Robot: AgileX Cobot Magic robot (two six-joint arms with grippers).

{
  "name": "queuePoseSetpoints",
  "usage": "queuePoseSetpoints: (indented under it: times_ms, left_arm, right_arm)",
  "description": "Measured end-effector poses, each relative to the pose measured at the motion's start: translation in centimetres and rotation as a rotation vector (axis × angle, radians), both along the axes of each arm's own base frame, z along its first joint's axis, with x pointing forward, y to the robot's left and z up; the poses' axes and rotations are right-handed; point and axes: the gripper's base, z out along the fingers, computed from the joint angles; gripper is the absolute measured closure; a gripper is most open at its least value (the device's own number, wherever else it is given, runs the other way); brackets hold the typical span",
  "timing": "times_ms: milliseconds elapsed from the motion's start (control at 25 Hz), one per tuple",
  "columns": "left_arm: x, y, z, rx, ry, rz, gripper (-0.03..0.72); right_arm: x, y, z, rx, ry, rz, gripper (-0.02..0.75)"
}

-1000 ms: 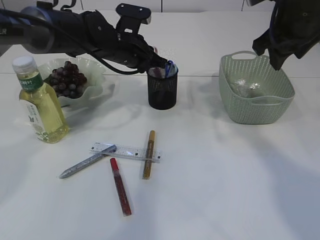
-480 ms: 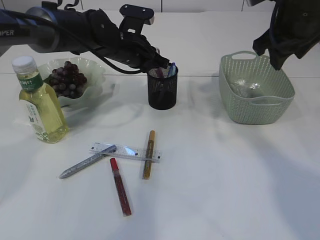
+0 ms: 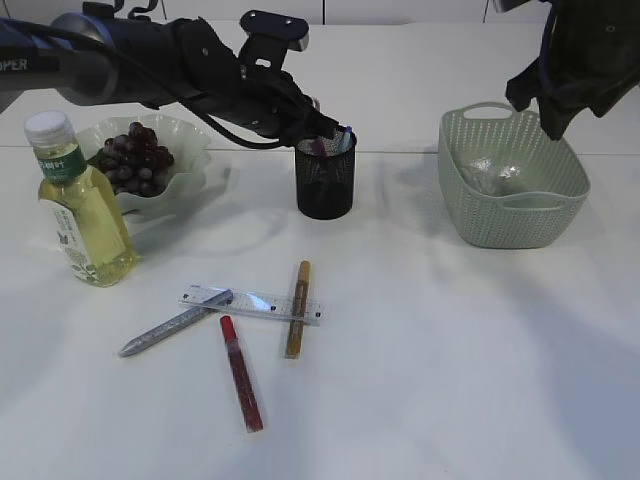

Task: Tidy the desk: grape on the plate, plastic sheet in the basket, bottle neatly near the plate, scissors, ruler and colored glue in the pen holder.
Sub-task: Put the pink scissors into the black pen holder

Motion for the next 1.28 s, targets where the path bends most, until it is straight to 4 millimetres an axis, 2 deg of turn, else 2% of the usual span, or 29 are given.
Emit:
queuePoseSetpoints:
  times_ms: [200, 480, 720, 1040, 1280]
  left_arm:
    - [-0.2, 0.0, -0.2, 0.011, 0.023, -0.013, 0.59]
    - [-0.2, 0.0, -0.2, 0.013, 0.024, -0.014, 0.418]
    - [-0.3, 0.0, -0.1, 0.014, 0.03, -0.018, 0.392]
    - [-2.7, 0.8, 3.7, 0.128, 0.104, -0.132, 0.392]
    - [-5.4, 2.0, 6.3, 0.25, 0.244, -0.216, 0.392]
  right_arm:
    - [0.0, 0.0, 0.0, 0.0, 0.0, 0.0, 0.321]
    - [0.0, 0.0, 0.0, 0.002, -0.001, -0.006, 0.321]
    - [0.0, 0.0, 0.0, 0.002, -0.001, -0.006, 0.321]
    - [0.0, 0.1, 0.0, 0.011, 0.001, -0.006, 0.321]
    - [-0.1, 0.2, -0.1, 0.031, 0.003, -0.013, 0.321]
